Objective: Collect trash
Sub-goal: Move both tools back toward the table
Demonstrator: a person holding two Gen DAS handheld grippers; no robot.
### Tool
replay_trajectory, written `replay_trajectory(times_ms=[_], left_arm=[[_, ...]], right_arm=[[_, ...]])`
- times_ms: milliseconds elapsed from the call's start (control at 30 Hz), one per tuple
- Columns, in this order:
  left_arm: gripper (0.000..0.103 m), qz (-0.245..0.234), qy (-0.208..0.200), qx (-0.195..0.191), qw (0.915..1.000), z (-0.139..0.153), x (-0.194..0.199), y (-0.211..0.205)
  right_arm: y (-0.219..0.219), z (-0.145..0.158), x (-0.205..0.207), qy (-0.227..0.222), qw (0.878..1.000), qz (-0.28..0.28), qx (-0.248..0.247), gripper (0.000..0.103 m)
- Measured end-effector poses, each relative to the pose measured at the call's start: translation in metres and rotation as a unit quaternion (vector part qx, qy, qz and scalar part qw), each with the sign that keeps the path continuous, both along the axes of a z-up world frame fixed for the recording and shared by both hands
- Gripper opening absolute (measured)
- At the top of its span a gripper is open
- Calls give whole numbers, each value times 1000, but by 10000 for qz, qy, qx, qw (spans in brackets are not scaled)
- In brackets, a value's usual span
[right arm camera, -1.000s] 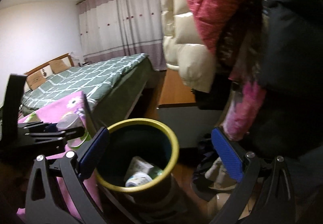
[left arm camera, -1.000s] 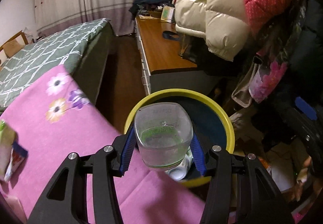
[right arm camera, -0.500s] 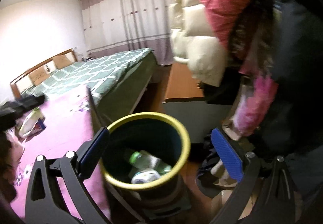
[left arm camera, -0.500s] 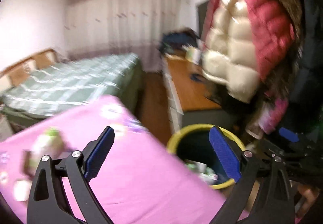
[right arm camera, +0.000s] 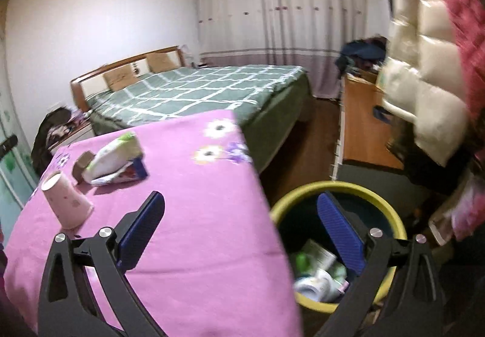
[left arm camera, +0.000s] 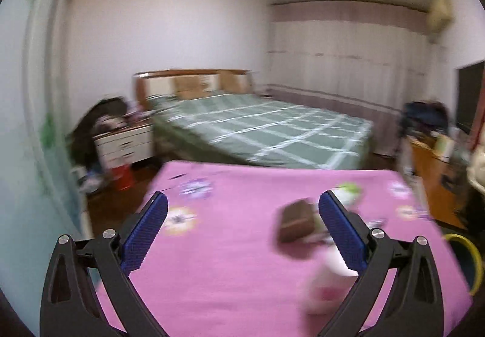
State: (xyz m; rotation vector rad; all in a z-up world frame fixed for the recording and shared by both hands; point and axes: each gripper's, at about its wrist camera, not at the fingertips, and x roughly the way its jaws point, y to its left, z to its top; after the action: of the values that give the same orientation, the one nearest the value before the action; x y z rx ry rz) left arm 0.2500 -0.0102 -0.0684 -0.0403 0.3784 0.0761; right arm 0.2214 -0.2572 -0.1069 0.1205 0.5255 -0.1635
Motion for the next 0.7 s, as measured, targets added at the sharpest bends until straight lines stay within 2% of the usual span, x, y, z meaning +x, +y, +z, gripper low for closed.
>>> replay_trajectory(times_ms=[67, 167, 233, 367, 467, 533, 600, 667, 700], left_arm=[[98, 402, -23, 114, 9991, -16, 8, 23], [98, 673, 138, 236, 9974, -35, 19, 46], [98, 731, 244, 182, 9969, -43, 22, 60], [98, 738, 442, 176, 9961, -56, 29, 61], [98, 703, 442, 180, 9964, -58, 30, 63], [98, 727, 421, 172, 9963, -59, 29, 62], [98, 744, 437, 161, 9961, -59, 30, 59], [98, 754, 455, 140, 9960, -59, 30, 58], [98, 762, 460, 130, 9959, -58, 30, 58]], right_arm=[[17, 2, 16, 43, 9998, 161, -85, 96], [41, 0, 47, 172, 9986, 497, -68, 96], [53, -2, 66, 304, 9970, 704, -90, 96], [80, -11, 113, 591, 9904, 1241, -137, 96], [90, -18, 145, 732, 9845, 1593, -14, 96], [87, -20, 160, 776, 9852, 1527, 40, 96], [85, -21, 179, 714, 9914, 1023, -405, 96], [81, -26, 197, 813, 9916, 676, -746, 96], [80, -28, 203, 874, 9911, 653, -762, 96]])
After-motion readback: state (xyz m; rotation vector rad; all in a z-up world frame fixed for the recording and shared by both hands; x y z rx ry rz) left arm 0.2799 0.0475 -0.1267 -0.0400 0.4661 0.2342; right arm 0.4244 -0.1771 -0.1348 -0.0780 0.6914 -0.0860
